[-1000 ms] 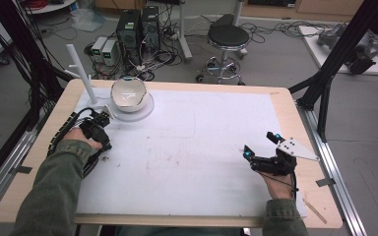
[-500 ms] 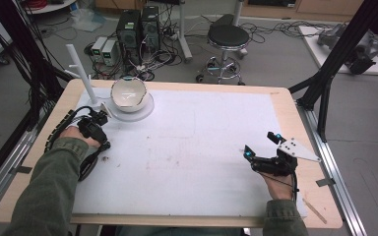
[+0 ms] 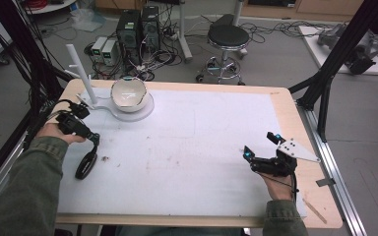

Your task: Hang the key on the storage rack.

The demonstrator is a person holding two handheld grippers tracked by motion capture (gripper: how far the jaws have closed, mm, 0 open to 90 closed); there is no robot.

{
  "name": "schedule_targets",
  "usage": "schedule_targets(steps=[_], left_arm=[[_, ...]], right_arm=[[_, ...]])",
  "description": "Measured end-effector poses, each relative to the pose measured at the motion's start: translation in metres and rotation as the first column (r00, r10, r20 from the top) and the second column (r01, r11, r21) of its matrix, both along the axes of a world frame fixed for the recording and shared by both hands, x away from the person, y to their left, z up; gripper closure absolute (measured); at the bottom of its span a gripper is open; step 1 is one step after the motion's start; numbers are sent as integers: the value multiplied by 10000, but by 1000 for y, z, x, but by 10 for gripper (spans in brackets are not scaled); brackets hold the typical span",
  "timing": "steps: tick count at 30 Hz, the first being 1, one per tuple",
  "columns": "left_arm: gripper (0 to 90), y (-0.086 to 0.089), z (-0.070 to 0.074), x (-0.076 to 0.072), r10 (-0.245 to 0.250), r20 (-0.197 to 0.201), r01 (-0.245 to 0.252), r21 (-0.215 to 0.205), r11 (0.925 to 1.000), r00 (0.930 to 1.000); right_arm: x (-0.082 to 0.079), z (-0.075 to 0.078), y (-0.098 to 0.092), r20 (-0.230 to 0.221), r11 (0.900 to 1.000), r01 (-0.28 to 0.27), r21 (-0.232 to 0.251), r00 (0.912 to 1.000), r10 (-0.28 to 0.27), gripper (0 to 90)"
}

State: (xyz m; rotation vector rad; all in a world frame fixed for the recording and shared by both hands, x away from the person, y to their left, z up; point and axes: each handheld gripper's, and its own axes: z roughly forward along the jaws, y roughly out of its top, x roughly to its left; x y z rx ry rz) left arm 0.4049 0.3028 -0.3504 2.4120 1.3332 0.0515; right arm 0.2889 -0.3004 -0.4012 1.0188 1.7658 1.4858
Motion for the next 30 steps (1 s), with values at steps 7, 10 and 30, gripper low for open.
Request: schedule_targets(steps=[7,10,30], left_arm=[[695,17,18,-10,309,1007,-256,-537,9982,9944],[696,21,26,-15,358,1332,-252,-807,9964,9904],[694,44,80,-20,668,2704,-359,-1176,9924,9604]], right_arm=[[1,0,0,-26,10000,-31,-21,10000,30,7],[1,0,0,11,10000,-23,-17,10000,24,7],[1,-1,2,-52,10000,-50,-38,10000,50,7]])
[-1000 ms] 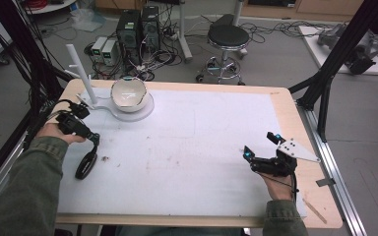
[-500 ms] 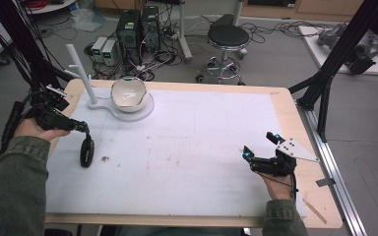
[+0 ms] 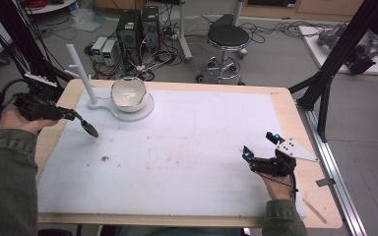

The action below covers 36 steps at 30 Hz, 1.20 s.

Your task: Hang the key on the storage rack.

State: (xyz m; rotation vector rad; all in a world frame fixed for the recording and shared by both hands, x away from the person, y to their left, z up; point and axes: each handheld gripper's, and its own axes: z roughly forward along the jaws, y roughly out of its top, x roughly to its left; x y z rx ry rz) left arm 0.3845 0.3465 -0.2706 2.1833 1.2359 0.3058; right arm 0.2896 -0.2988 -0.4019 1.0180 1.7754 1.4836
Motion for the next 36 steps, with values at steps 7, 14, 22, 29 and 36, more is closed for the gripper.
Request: schedule_targets(steps=[7,14,22,29,36], left_arm=[[694,12,23,14,73,285,-73,1,10000,9996],[694,18,40,32,265,400,-276,284,9992,9988],[694,28,51,49,542,658,-543,-11,9985,9964],[694,33,62,66,791,746,-796,39,9968,9941],[693,31,63,78,886,749,-890,19,9960,9932]], right_arm=[[0,0,0,2,10000,16,-63,10000,-16,7],[2,-2,3,37,9997,-45,-226,10000,46,7],[2,-3,7,-101,9993,-171,-324,9998,168,7],[2,-3,5,-107,9994,-74,-336,9999,70,7],[1,-3,5,-152,9990,-80,-436,9999,73,7]])
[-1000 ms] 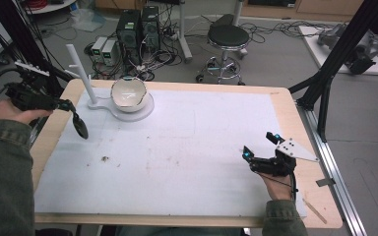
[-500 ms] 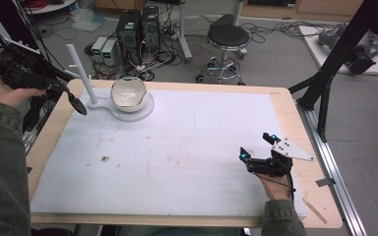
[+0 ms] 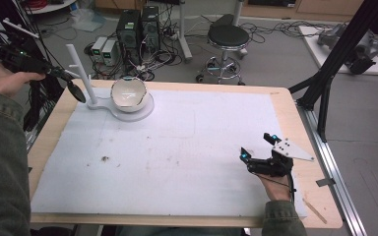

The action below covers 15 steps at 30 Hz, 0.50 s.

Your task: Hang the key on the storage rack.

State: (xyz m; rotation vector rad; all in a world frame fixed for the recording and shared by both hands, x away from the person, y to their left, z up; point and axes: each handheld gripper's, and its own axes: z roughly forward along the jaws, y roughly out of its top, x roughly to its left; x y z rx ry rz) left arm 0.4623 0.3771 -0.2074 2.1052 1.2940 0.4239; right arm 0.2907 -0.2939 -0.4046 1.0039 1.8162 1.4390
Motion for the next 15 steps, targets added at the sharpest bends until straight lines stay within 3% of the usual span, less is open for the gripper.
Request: schedule_targets(steps=[15], left_arm=[[693,1,-11,24,518,61,-516,-277,9983,9986]], right_arm=[[-1,0,-2,11,9999,57,-98,10000,-57,7]])
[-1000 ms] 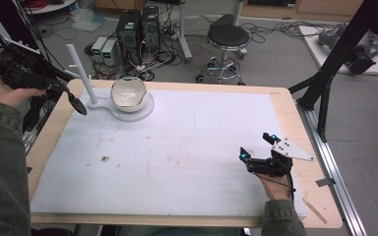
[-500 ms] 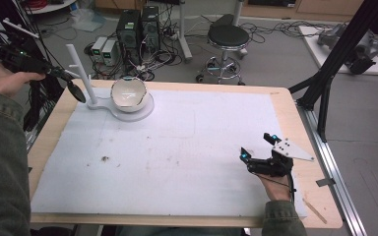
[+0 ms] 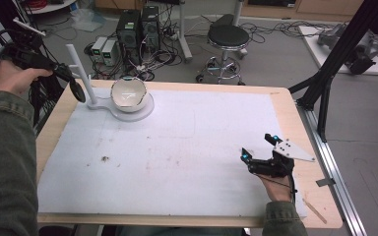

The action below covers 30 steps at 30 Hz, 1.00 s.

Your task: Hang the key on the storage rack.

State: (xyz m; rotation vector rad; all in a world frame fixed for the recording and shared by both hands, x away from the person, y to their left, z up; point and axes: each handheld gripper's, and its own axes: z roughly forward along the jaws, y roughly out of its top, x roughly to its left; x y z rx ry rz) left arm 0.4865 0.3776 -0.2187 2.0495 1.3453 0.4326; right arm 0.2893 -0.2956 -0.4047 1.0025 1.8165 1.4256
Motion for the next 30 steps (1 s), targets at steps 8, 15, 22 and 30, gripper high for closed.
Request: schedule_targets(steps=[8,15,22,30], left_arm=[[693,-10,-6,8,-11,-30,11,38,10000,10000],[693,-10,-8,12,336,135,-338,156,9993,9993],[693,-11,-12,17,506,128,-509,225,9985,9986],[692,-14,-15,20,560,120,-565,483,9972,9984]], right_arm=[[0,-2,0,-56,10000,26,-88,10000,-26,7],[-2,-3,-2,-131,10000,82,-31,9999,-83,7],[-2,-3,-2,-92,10000,78,-59,9999,-78,7],[-1,-4,-2,-132,10000,65,-33,9999,-65,7]])
